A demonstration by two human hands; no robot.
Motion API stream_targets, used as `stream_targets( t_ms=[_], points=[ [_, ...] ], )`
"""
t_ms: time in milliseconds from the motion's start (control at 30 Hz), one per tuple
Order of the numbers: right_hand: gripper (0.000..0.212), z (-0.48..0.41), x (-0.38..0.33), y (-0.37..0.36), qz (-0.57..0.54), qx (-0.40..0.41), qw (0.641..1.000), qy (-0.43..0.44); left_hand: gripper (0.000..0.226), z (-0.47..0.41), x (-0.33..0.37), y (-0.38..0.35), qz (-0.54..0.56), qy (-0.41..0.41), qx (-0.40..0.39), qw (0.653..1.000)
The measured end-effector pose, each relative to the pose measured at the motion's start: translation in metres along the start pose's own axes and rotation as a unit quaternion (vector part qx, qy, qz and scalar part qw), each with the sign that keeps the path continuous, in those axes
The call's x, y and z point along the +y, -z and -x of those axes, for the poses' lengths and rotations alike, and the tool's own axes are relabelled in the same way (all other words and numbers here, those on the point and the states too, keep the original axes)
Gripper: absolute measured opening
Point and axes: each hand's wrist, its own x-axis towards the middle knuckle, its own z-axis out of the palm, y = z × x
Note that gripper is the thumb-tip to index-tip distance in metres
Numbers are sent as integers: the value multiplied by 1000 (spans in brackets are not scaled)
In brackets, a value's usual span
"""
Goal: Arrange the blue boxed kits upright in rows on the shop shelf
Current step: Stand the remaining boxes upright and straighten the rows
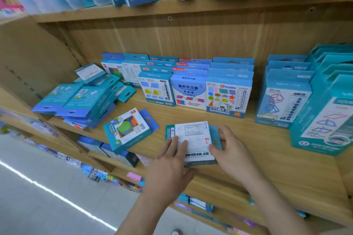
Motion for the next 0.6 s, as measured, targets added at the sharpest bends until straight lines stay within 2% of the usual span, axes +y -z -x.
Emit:
stream_targets(
  t_ms=[233, 333, 367, 433, 500, 600],
  points=[
    [47, -17, 1, 9, -143, -7, 984, -104, 71, 8, -5, -10, 19, -4, 35, 999],
    [27, -10, -13, 6, -269, -104, 949, -130, 72, 8, -16, -11, 56, -20, 39, 997],
    [22, -5, -20, 3, -266, -132, 947, -122, 73, 8, -21, -11, 71, -19, 42, 996],
    [23, -2, -35, -6, -252, -128, 954, -97, 77, 10, -30, -2, 105, -22, 42, 993],
    [29, -2, -56, -9, -226, -95, 968, -57, 72, 11, -44, 8, 185, -20, 48, 981],
    [37, -8, -92, -10, -126, -18, 992, 23, 57, 7, -73, 20, 288, -15, 74, 955]
  ],
)
